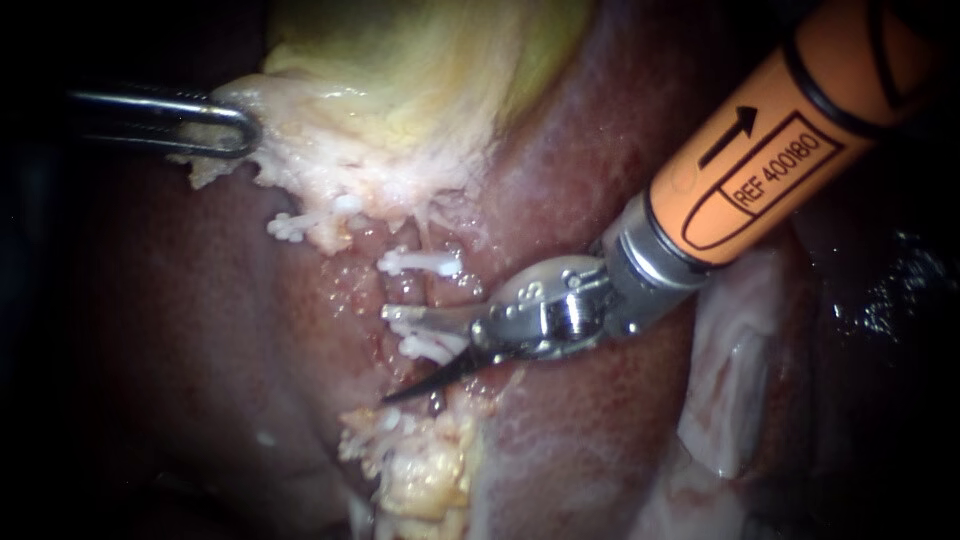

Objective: Go to the cutting position right tube

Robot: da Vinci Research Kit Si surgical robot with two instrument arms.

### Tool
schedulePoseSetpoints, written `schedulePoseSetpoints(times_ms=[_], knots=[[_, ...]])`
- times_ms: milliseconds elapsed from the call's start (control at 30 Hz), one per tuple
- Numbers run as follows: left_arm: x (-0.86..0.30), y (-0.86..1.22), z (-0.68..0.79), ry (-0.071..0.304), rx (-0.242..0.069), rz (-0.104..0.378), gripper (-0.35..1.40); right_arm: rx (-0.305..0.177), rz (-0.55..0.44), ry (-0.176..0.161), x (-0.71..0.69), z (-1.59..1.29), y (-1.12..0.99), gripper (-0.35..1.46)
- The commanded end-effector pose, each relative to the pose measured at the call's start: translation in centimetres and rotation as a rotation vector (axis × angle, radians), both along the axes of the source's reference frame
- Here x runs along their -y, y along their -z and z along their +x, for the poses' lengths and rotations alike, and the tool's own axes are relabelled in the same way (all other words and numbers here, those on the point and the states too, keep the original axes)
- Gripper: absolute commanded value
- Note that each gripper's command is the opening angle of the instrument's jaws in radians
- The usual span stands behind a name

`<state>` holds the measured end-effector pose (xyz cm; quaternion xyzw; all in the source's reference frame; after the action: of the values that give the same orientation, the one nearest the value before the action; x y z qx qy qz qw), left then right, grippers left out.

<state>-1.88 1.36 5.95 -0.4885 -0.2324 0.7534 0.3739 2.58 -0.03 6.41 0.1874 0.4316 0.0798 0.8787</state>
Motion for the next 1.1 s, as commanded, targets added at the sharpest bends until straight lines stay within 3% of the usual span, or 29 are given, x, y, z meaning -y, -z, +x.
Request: schedulePoseSetpoints(times_ms=[33,400,667,833,1100], knots=[[0.0,0.0,0.0,0.0,0.0,0.0,-0.35,0.0,0.0,0.001,0.0,0.0,0.0,1.16],[0.0,0.0,0.01,0.0,0.0,0.0,-0.35,-0.022,0.078,0.005,0.01,-0.17,0.14,1.21],[0.0,0.0,0.01,0.0,0.0,0.0,-0.35,-0.007,0.209,-0.03,0.0,-0.54,0.23,1.2],[0.0,0.01,0.01,0.0,0.0,0.0,-0.35,0.016,0.257,-0.054,-0.08,-0.7,0.15,1.18],[0.01,0.02,0.01,0.0,0.0,0.0,-0.35,0.024,0.271,-0.067,-0.12,-0.71,-0.14,1.18]])
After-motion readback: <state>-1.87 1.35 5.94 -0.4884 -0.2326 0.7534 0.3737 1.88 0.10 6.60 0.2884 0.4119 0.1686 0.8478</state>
